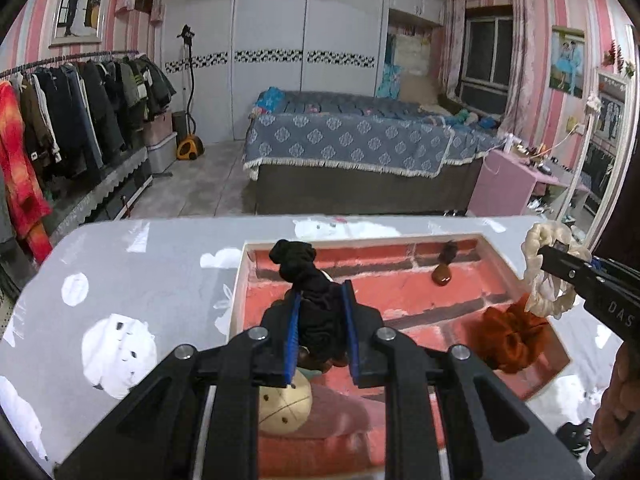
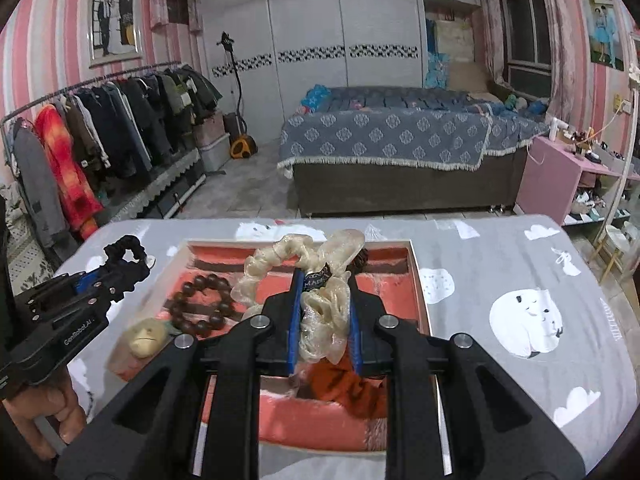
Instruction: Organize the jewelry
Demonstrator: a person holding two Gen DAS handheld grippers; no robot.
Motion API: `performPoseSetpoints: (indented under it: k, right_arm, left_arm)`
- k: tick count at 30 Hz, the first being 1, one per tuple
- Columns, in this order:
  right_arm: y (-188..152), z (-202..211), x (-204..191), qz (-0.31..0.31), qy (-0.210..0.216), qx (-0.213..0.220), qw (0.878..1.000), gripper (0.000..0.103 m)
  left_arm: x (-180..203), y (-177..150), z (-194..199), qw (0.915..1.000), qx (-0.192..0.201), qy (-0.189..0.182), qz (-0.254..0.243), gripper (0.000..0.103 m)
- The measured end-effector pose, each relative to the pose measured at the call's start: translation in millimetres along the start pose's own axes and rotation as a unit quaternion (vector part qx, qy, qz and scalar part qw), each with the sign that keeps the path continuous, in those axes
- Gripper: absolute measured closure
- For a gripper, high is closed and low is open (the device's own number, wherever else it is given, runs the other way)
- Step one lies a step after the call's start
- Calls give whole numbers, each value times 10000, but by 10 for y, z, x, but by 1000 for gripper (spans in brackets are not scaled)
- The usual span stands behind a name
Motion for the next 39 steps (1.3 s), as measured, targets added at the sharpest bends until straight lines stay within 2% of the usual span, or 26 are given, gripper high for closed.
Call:
performPoseSetpoints:
  k: [7, 12, 15, 16, 17, 19, 23, 25, 29, 31, 33, 35, 37, 39]
  right_arm:
    - [-319, -532, 138, -56, -160, -631, 9979, 83]
    - [-370, -653, 133, 51, -303, -799, 9963, 82]
    - [-375, -673, 145, 67, -323, -829, 9960, 74]
    - [-381, -682, 152, 30, -283, -852, 9960, 64]
    - [-381, -678, 153, 3, -253, -855, 9960, 63]
    - [-354, -621, 159, -39, -202, -797, 9966, 62]
    - [-180, -377, 145, -136, -60, -506, 9986, 54]
    - [-33, -130, 143, -168, 11, -236, 9996, 44]
    - [95, 407, 200, -205, 133, 151, 9996, 39]
    - [54, 667, 239, -84, 128, 286, 9995, 37]
    - [-104, 936, 327, 12, -3, 388, 9992, 37]
    - [-339, 1137, 412, -11, 13, 435, 9991, 37]
    - [-652, 1301, 527, -139, -39, 422, 9990, 36]
    - [-964, 1419, 609, -313, -34, 355, 9989, 36]
  left_arm:
    - [-20, -315, -426, 9986, -514, 62, 82, 84]
    - [-54, -395, -545, 9979, -618, 129, 118, 83]
    - [-38, -424, -564, 9977, -662, 143, 101, 80]
    - [-38, -422, -554, 9975, -682, 131, 111, 76]
    - [-26, -415, -553, 9976, -671, 113, 113, 72]
    - [-35, -357, -499, 9980, -593, 122, 168, 51]
    - [-63, -198, -207, 9990, -346, 86, 256, 43]
    - [-105, -125, 5, 9994, -237, 59, 229, 43]
    - [-377, -113, 622, 9993, 114, 345, 43, 38]
    - [-632, -265, 971, 9970, 298, 717, -54, 36]
    - [-865, -483, 1225, 9955, 343, 878, 25, 36]
    - [-1088, -811, 1454, 9952, 326, 909, 176, 36]
    - [-1173, -1144, 1594, 9965, 183, 786, 217, 34]
    - [-1223, -1434, 1743, 9962, 155, 820, 245, 33]
Point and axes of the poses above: each gripper's, at about its wrist camera, not at the fingertips, and z roughly against the way its jaws point, x to its right, y to its top, the point moved 7 cm from there along -z, roughly the way its jaws point, and after that the axes turned 2 degrees about -x, right-handed, at the moved point
